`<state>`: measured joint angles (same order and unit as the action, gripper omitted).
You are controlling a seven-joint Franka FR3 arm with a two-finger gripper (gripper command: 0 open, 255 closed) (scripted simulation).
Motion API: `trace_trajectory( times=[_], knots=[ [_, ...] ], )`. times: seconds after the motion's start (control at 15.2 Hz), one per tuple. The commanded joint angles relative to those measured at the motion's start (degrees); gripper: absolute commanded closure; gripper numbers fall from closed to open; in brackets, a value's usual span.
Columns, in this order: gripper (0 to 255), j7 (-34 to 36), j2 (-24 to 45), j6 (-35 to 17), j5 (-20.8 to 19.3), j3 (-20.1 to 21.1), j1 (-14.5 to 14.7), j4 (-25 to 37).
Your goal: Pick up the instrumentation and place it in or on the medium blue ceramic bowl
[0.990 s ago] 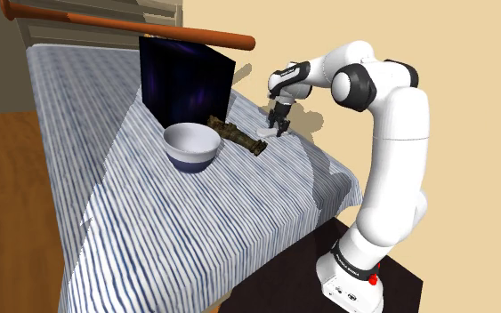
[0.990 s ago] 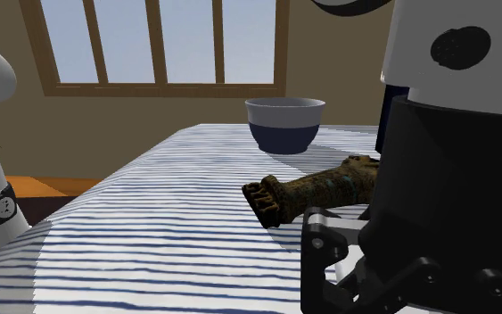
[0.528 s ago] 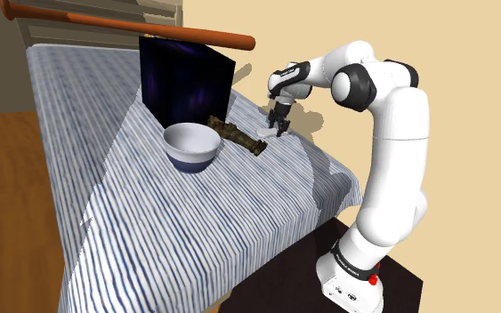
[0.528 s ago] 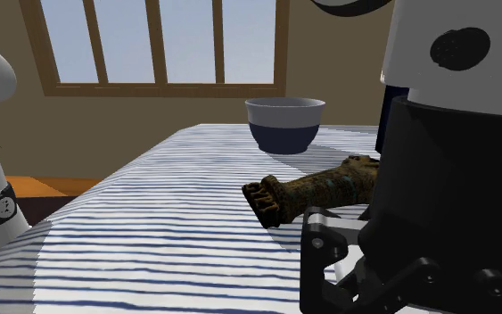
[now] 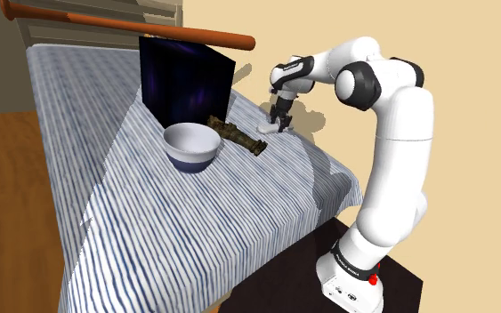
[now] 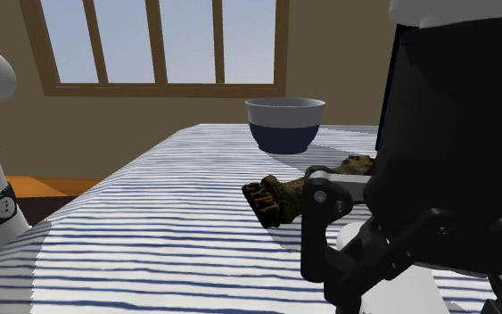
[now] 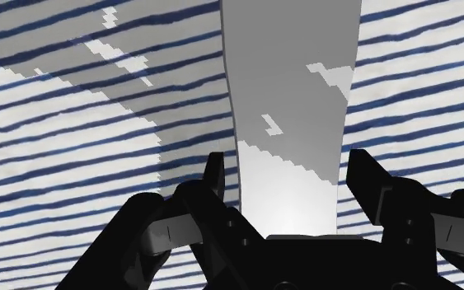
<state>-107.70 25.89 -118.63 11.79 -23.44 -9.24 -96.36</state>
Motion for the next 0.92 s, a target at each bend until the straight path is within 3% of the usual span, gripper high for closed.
trace_trajectory(
  times=[0.0, 0.86],
  knots=[
    [255, 0.3, -0.4, 1.3, -0.3, -0.1, 0.1, 1.0],
    [255, 1.4, -3.5, 9.9, -1.9, -0.9, 0.2, 6.8]
  ],
)
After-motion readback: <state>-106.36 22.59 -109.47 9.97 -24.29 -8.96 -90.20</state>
